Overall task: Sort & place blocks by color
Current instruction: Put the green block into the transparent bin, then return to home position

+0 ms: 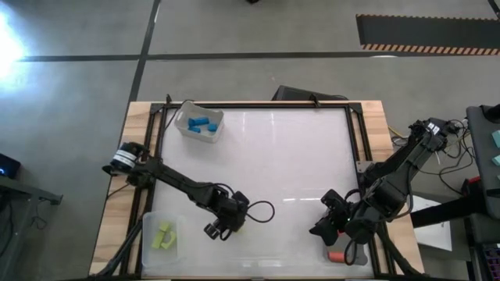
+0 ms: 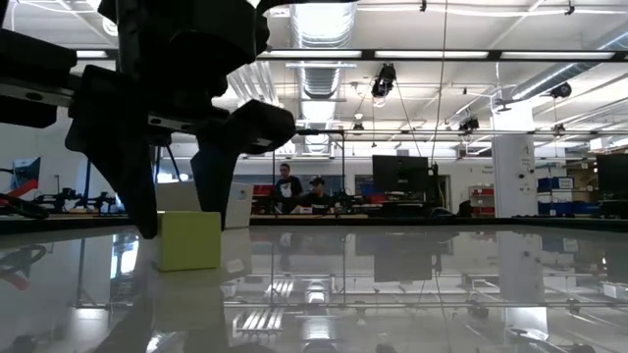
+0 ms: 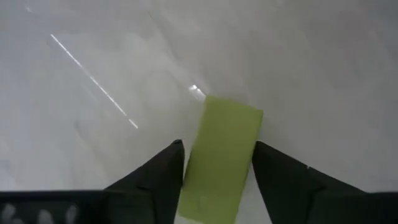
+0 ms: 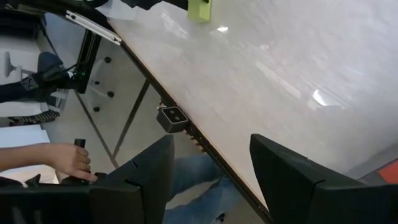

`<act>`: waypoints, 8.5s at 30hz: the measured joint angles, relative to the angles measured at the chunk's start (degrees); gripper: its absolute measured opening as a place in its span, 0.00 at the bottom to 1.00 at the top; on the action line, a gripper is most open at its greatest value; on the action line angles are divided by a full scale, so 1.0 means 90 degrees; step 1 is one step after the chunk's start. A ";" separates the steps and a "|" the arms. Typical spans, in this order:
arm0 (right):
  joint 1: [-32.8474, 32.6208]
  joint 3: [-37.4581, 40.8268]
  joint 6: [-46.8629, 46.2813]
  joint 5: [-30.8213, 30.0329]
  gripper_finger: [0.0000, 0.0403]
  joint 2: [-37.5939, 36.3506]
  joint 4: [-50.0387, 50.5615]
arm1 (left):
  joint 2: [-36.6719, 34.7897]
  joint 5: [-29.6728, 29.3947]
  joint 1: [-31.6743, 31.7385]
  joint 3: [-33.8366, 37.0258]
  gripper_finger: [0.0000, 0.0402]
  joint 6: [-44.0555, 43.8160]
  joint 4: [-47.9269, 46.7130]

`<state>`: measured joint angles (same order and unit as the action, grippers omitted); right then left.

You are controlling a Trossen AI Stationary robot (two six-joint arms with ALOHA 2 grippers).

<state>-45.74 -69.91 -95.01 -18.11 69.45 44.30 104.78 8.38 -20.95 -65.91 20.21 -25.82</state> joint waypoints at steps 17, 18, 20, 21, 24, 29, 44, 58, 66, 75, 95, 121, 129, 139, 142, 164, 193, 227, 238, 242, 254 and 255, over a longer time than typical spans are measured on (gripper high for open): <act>0.0000 0.0004 0.0092 -0.0032 0.50 0.0000 -0.0001 | 0.0030 -0.0066 0.0005 0.0000 0.30 -0.0061 -0.0025; 0.0000 0.0005 0.0126 -0.0074 0.50 0.0000 -0.0001 | 0.0020 -0.0127 0.0006 0.0000 0.30 -0.0088 -0.0032; 0.0000 0.0005 0.0150 -0.0228 0.50 0.0000 -0.0003 | -0.0030 -0.0189 0.0009 0.0000 0.30 -0.0216 -0.0083; 0.0000 0.0005 0.0163 -0.0310 0.50 0.0000 -0.0001 | -0.0063 -0.0220 0.0010 -0.0002 0.30 -0.0319 -0.0118; 0.0000 0.0007 0.0304 -0.0415 0.50 0.0000 0.0007 | -0.0233 -0.0402 0.0010 -0.0020 0.30 -0.0602 -0.0104; 0.0002 0.0010 0.0595 -0.1005 0.50 0.0000 0.0042 | -0.0658 -0.0674 0.0010 -0.0044 0.30 -0.1198 -0.0114; 0.0950 0.0009 0.2195 -0.1512 0.50 0.0000 -0.0008 | -0.2917 -0.0924 -0.0155 -0.0064 0.30 -0.5458 -0.1319; 0.1611 0.0007 0.3179 -0.1500 0.50 0.0000 -0.0033 | -0.4036 0.1264 -0.1902 -0.0049 0.31 -1.2658 -0.3156; 0.1617 0.0007 0.3400 -0.1496 0.50 0.0000 -0.0035 | -0.3737 0.2905 -0.2285 -0.0030 0.33 -1.3663 -0.5170; 0.1617 0.0007 0.3571 -0.1498 0.50 0.0000 -0.0033 | -0.3462 0.3240 -0.2256 0.0298 0.33 -1.3467 -0.4941; 0.1613 0.0005 0.3616 -0.1496 0.50 0.0000 -0.0043 | -0.2879 0.4114 -0.2251 0.2465 0.33 -1.3363 -0.1497; 0.1613 0.0002 0.3559 -0.1493 0.50 0.0000 -0.0154 | -0.2772 0.4342 -0.2261 0.2783 0.43 -1.3305 -0.0677; 0.1613 0.0001 0.3559 -0.1489 0.50 0.0000 -0.0154 | -0.2839 0.4257 -0.2261 0.2645 0.48 -1.3075 -0.0683; 0.1586 0.0002 0.5155 -0.1481 0.50 0.0000 -0.1292 | -0.3964 0.1286 -0.2263 0.1524 0.44 -1.0937 -0.0627; 0.1549 0.0002 0.6552 -0.1483 0.50 0.0000 -0.2183 | -0.4372 -0.0181 -0.2254 0.1210 0.39 -0.9885 -0.0599; 0.3145 0.0110 1.1202 -0.0962 0.50 -0.0268 -0.4028 | -0.6925 -0.2622 0.0499 0.1951 0.00 -0.4058 -0.0238; 0.4211 0.3931 1.0777 -0.0394 0.50 -0.3639 -0.5196 | -1.0864 -0.2329 0.0906 0.4817 0.00 -0.3679 0.0160; 0.4250 0.7689 1.0398 -0.1743 0.50 -0.7553 -0.5958 | -1.1241 -0.2524 0.0911 0.6696 0.00 -0.4328 0.1198; 0.4250 0.7689 0.8506 -0.1877 0.50 -0.7540 -0.5810 | -1.0691 -0.2511 0.0911 0.6705 0.00 -0.4365 0.1220; 0.4250 0.7689 0.8506 -0.1877 0.50 -0.7538 -0.5808 | -1.0522 -0.2511 0.0911 0.6708 0.00 -0.4366 0.1221; 0.4250 0.7689 0.8506 -0.1877 0.50 -0.7536 -0.5806 | -1.0106 -0.2509 0.0911 0.6712 0.00 -0.4367 0.1216; 0.4250 0.7689 0.8506 -0.1877 0.50 -0.7536 -0.5806 | -1.0079 -0.2509 0.0911 0.6713 0.00 -0.4367 0.1216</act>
<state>-7.49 -0.71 -18.46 -35.00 1.63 -7.94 14.07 -14.20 -12.75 -5.50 -19.09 -14.87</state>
